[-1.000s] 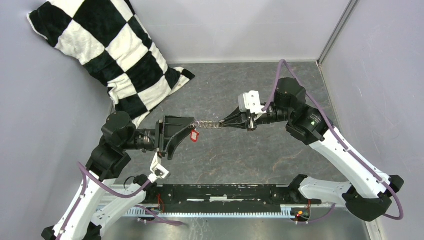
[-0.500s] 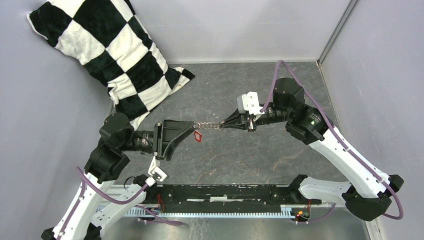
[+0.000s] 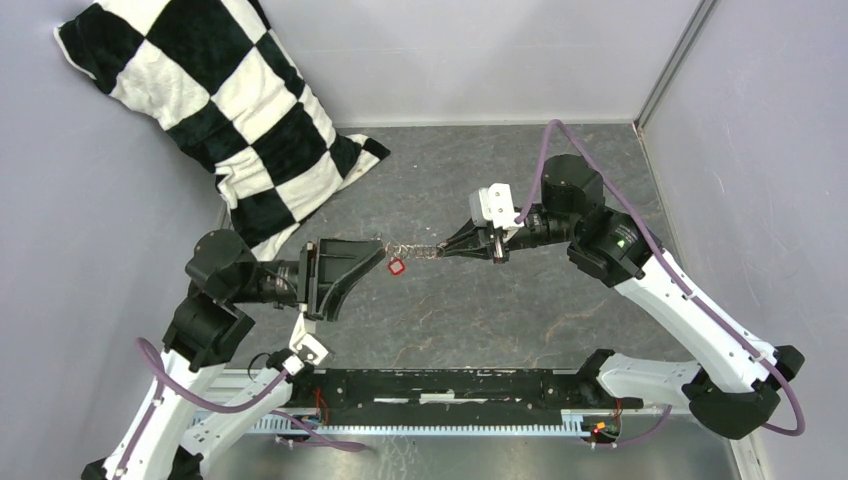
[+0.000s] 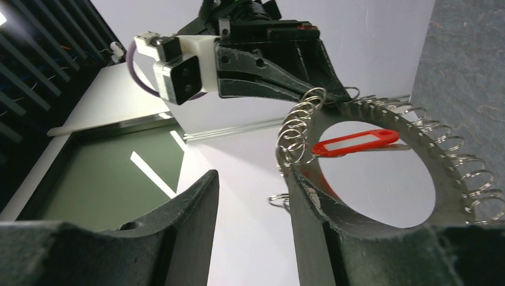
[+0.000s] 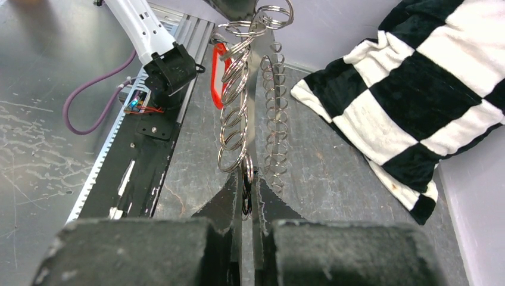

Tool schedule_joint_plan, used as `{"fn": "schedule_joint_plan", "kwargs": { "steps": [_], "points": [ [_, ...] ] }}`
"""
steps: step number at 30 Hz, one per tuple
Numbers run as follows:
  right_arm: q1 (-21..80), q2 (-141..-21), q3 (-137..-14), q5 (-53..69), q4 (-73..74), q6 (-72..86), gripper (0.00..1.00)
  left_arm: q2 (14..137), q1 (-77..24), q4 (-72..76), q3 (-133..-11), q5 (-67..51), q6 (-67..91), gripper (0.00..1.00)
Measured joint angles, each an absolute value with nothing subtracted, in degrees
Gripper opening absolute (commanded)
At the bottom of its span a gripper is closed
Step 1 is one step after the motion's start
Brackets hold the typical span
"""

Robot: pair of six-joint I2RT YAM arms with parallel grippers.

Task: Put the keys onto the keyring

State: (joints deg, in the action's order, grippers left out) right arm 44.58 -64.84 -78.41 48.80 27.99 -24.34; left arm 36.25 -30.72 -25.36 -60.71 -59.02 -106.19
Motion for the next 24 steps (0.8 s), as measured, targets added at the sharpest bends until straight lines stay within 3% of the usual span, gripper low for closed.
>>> {"fn": "schedule_joint_plan", "kwargs": {
  "steps": [15, 24],
  "points": [
    [44.6, -64.8, -78.4, 48.9, 27.5, -23.9, 0.01, 32.2, -30.7, -19.1, -59.5, -57.3, -95.9, 0.5],
    [44.6, -64.8, -78.4, 49.6, 25.8, -21.7, 0.01, 32.2, -30.7, -27.1, -58.7, -59.1, -107.5, 0.4]
  ]
}}
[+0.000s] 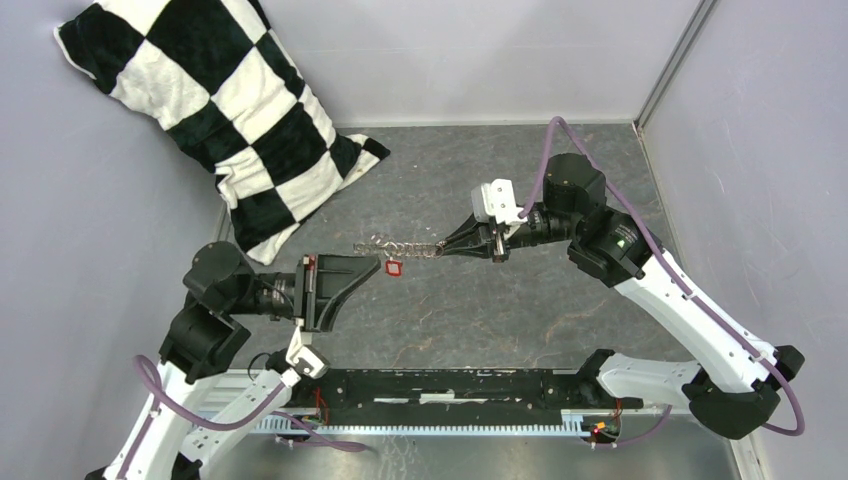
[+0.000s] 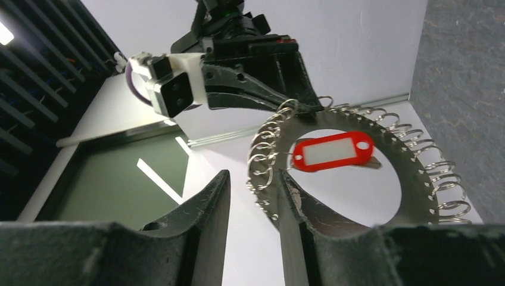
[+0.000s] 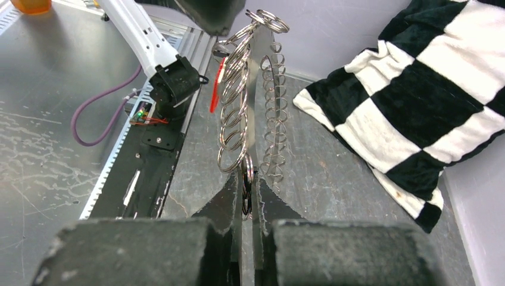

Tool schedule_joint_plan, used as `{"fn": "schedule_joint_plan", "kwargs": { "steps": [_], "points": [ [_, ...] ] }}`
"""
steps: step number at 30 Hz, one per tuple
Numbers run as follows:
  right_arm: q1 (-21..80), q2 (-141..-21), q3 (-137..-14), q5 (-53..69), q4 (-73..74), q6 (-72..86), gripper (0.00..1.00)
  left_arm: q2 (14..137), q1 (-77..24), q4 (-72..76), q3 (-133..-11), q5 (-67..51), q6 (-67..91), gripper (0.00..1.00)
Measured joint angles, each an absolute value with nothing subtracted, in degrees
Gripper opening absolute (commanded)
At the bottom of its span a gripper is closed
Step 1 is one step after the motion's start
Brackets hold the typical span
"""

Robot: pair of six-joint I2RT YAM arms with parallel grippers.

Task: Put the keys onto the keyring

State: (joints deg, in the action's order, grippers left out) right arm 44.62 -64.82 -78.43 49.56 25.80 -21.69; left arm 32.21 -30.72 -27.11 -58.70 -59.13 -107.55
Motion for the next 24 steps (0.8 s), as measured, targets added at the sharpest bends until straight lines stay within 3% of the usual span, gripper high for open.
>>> {"fn": "schedule_joint_plan", "kwargs": {
  "steps": [10, 19, 22, 24],
  "points": [
    [44.6, -64.8, -78.4, 52.8, 23.9, -18.2, 0.01, 33.7, -30.7, -29.1, -56.5, -58.6, -116.5, 0.37],
    [44.6, -64.8, -78.4, 54.3, 23.6, -16.6, 0.01, 30.2, -30.7, -18.8, -49.7, -58.7, -117.3, 0.32],
    [44.6, -64.9, -78.4, 54.7, 23.2, -16.1, 0.01, 29.3, -30.7, -16.1, -48.8, -58.8, -117.4, 0.32],
    [44.6, -64.9, -78.4, 55.1, 22.8, -15.6, 0.01, 28.9, -30.7, -14.1, -48.1, -58.9, -117.5, 0.38]
  ]
}}
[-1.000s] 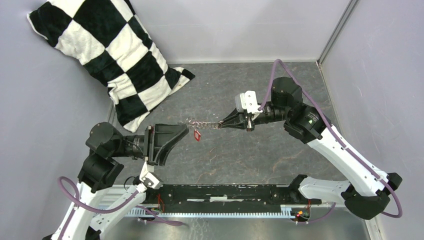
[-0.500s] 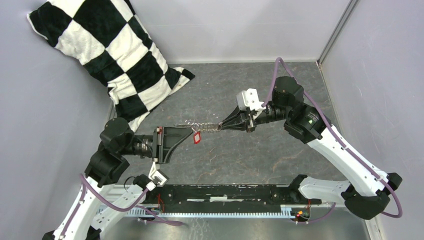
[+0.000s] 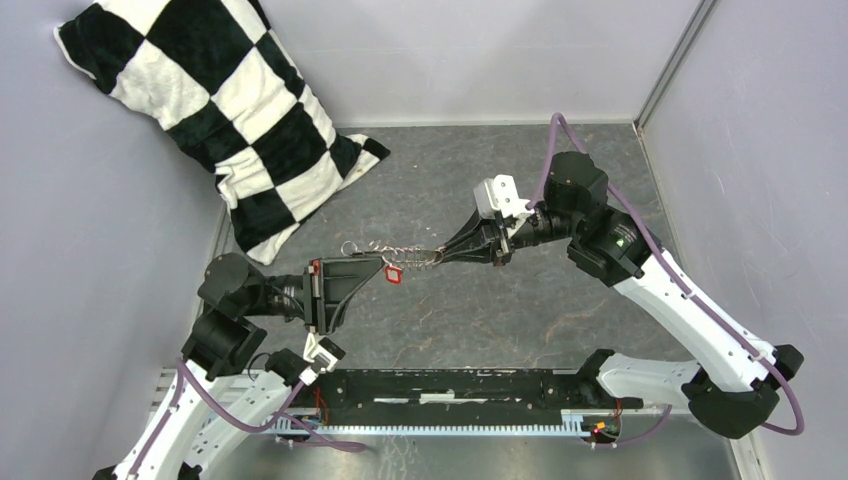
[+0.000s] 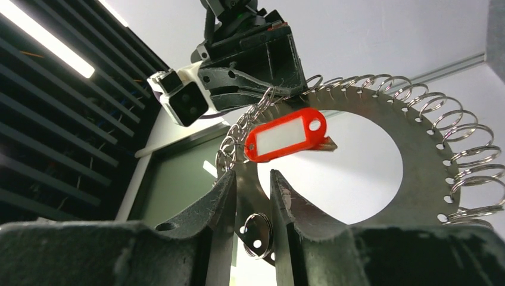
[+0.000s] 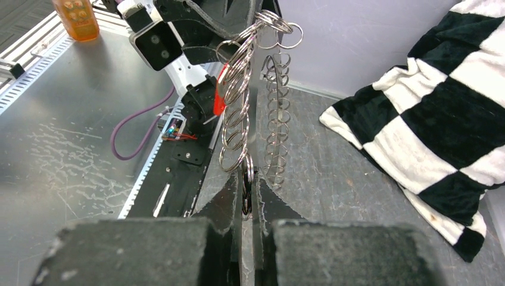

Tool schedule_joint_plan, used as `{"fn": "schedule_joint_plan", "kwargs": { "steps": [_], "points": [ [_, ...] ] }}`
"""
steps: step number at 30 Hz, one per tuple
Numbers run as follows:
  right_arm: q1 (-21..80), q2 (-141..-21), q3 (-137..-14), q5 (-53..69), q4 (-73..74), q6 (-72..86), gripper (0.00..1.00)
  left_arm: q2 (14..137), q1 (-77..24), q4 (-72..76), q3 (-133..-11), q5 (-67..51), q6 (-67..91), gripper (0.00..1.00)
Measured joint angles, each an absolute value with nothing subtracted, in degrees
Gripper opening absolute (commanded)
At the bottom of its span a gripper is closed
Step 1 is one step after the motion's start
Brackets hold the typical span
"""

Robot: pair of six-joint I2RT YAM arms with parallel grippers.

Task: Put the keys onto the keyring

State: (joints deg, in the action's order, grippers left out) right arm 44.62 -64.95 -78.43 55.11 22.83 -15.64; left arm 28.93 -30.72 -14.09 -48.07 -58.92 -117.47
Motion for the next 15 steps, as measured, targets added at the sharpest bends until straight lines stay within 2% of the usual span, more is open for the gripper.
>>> {"fn": "schedule_joint_plan", "kwargs": {
  "steps": [1, 7, 15],
  "points": [
    [44.6, -65.0, -78.5, 55.3, 22.7, -15.4, 0.01, 28.8, -30.7, -12.8, -47.6, -59.0, -117.5, 0.42],
    [44.6, -65.5, -78.6, 55.6, 21.3, -13.6, 0.01, 28.7, -30.7, -7.3, -46.1, -59.4, -117.5, 0.45],
    [44.6, -65.8, -78.6, 55.9, 20.1, -11.7, 0.01, 29.0, -30.7, -2.5, -45.9, -60.3, -117.5, 0.44]
  ]
}}
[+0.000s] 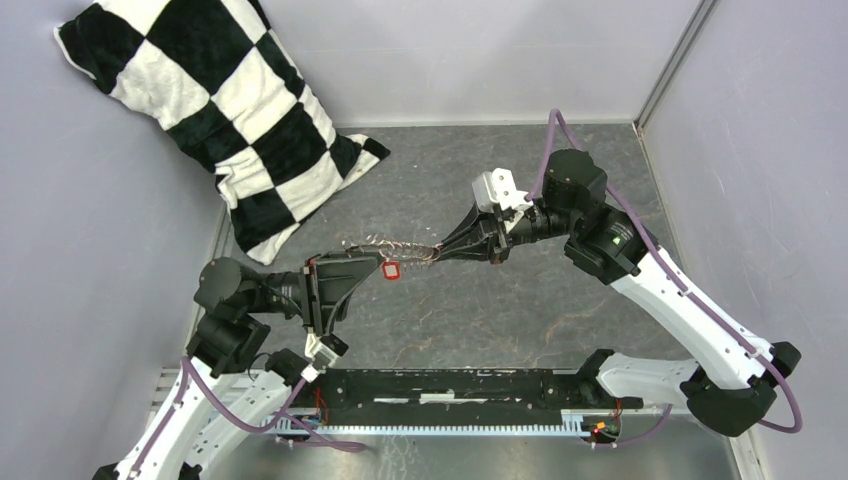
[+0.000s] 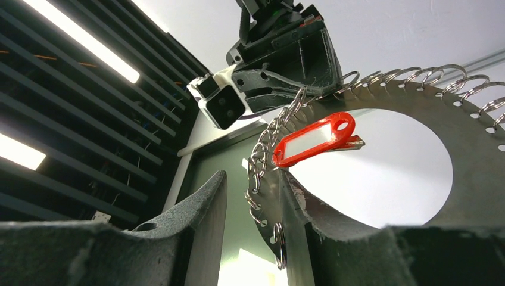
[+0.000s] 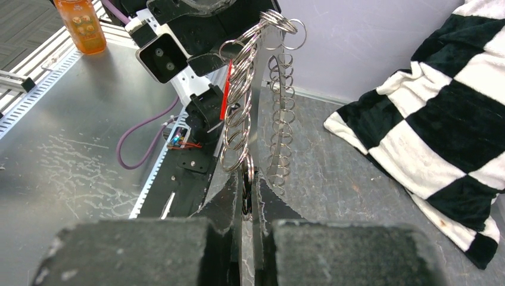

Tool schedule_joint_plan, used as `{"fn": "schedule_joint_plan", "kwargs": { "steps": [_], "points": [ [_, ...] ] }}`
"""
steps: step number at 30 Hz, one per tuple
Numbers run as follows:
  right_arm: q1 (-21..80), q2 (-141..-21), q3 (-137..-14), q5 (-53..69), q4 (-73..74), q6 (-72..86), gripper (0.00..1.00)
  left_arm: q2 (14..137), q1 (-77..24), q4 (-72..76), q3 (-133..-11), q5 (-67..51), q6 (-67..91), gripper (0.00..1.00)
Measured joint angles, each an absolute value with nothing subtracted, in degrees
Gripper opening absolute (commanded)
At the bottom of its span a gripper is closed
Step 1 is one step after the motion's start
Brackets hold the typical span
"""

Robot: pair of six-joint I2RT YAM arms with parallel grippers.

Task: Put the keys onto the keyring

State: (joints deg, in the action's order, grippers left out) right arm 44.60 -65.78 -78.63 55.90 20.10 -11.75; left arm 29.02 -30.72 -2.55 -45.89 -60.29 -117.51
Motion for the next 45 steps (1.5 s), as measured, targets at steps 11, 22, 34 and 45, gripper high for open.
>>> {"fn": "schedule_joint_plan", "kwargs": {
  "steps": [11, 22, 34, 45],
  "points": [
    [44.6, -66.0, -78.6, 55.9, 18.4, -9.8, 0.01, 30.3, -30.7, -0.8, -46.0, -60.2, -117.5, 0.39],
    [44.6, -66.1, -78.6, 55.5, 17.5, -10.0, 0.01, 30.9, -30.7, 1.5, -46.2, -60.1, -116.6, 0.37],
    [44.6, -66.1, -78.6, 55.5, 17.7, -10.2, 0.01, 30.0, -30.7, 1.0, -47.5, -59.3, -113.6, 0.39],
    [44.6, -66.1, -78.6, 55.5, 17.5, -9.2, 0.01, 30.7, -30.7, -4.9, -50.0, -58.3, -114.5, 0.42]
  ]
}}
